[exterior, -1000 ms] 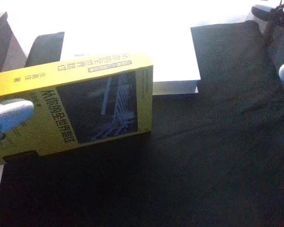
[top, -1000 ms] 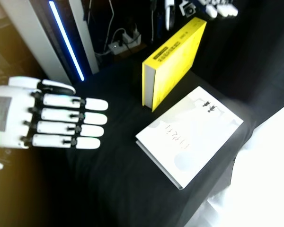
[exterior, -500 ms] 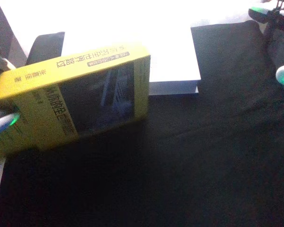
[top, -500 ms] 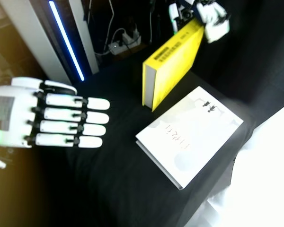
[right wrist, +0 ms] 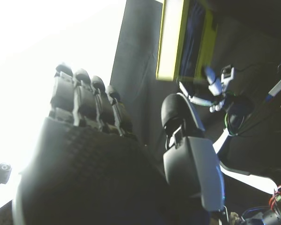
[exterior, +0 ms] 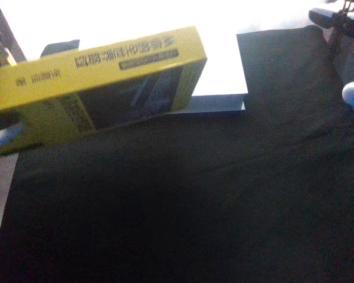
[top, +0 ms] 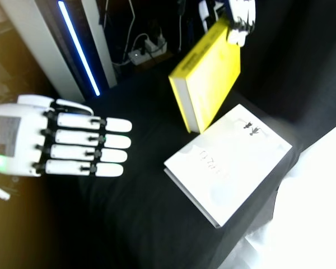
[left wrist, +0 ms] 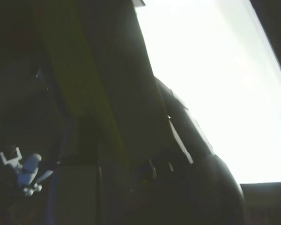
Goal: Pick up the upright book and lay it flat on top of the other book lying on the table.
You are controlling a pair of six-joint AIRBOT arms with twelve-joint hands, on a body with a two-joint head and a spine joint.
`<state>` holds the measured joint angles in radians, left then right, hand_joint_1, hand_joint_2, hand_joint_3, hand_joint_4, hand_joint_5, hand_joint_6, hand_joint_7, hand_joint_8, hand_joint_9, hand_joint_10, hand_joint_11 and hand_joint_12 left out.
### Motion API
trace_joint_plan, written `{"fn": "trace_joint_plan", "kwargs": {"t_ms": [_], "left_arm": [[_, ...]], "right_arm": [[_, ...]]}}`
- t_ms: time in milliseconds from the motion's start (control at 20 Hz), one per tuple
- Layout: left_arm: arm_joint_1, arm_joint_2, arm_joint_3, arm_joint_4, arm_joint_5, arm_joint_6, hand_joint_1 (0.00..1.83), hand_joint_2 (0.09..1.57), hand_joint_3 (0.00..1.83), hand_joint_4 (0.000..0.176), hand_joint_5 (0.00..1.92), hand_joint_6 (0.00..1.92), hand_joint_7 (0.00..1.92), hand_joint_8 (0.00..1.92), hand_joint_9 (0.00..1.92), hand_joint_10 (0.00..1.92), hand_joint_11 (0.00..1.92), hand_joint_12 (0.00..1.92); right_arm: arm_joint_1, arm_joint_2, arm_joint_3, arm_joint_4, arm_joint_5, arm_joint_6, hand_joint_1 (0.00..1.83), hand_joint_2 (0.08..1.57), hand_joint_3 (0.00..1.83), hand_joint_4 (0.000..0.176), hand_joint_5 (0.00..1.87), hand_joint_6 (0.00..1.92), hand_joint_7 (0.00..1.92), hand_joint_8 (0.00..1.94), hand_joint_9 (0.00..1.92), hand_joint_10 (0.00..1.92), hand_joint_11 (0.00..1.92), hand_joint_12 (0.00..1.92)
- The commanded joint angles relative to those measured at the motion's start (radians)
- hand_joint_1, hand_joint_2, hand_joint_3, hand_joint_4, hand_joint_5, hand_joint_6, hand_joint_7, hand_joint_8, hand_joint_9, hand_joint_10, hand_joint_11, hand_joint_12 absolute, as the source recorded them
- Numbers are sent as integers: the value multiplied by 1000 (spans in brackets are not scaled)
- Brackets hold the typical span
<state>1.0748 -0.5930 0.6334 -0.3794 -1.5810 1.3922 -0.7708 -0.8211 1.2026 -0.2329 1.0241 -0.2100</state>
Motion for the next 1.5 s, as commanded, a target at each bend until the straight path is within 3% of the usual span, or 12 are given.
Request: {"fn": "trace_joint_plan", "kwargs": {"t_ms": [0,250,300,350,750,950,1050,1100,1200,1350,1400,1450], "left_arm": [[-9,9,4,27,-150,-1,1254,1151,0,0,785,1090,1046,1058,1171,541,994,1030],[-85,-12,27,88,-150,-1,1257,1143,0,0,782,1104,1076,991,1346,232,1061,915],[-114,-21,34,105,-150,-1,1360,1116,0,0,769,1024,1026,945,1167,874,1080,885],[-127,-27,36,111,-150,-1,1377,1118,2,0,750,1028,994,983,1106,1041,1071,870],[-340,-146,129,113,58,-1,1362,1168,0,0,645,1265,876,1071,998,1175,1038,983],[-405,-183,161,103,164,-1,1363,1162,0,0,702,1188,900,1081,956,1246,976,1158],[-426,-201,169,107,193,-1,1251,1156,0,0,771,1136,1032,1086,1125,830,1002,1254],[-434,-210,173,114,204,-1,1252,1144,1,0,798,1110,1055,1053,1169,750,1044,1215],[-453,-232,182,132,229,-1,1257,1133,0,0,825,1058,1077,1030,1214,712,1099,1202],[-476,-246,179,181,222,-1,1256,1135,1,0,812,1095,1078,1015,1215,685,1079,1209],[-480,-248,172,201,199,-1,1254,1139,1,0,808,1089,1068,1044,1212,711,1074,1232],[-480,-248,165,211,175,-1,1346,1143,0,0,747,1138,963,1044,1037,1092,1050,1228]], "right_arm": [[11,5,7,45,113,6,391,1373,19,0,0,0,0,0,0,0,0,0],[11,-6,16,52,113,6,340,1396,27,0,0,0,0,0,0,0,0,0],[11,-8,19,52,113,6,342,1405,32,0,0,0,0,0,0,0,0,0],[12,-9,21,53,114,6,326,1412,34,0,0,0,0,0,0,0,0,0],[139,-78,61,12,128,2,384,1358,6,0,0,0,0,0,0,0,0,0],[228,-118,82,-38,128,1,718,1201,0,0,0,0,0,0,0,0,0,0],[256,-131,87,-60,127,1,680,1200,0,0,0,0,0,0,0,0,0,0],[263,-137,91,-66,127,1,650,1205,0,21,0,0,0,0,0,0,0,0],[271,-159,103,-73,120,1,580,1209,0,24,0,0,0,0,0,0,0,0],[272,-209,131,-83,88,1,825,1139,0,41,0,0,0,0,0,0,0,0],[272,-229,143,-88,67,1,831,1134,0,33,0,0,0,0,0,0,0,0],[272,-246,154,-92,51,4,788,1157,0,0,0,0,19,7,29,13,36,19]]}}
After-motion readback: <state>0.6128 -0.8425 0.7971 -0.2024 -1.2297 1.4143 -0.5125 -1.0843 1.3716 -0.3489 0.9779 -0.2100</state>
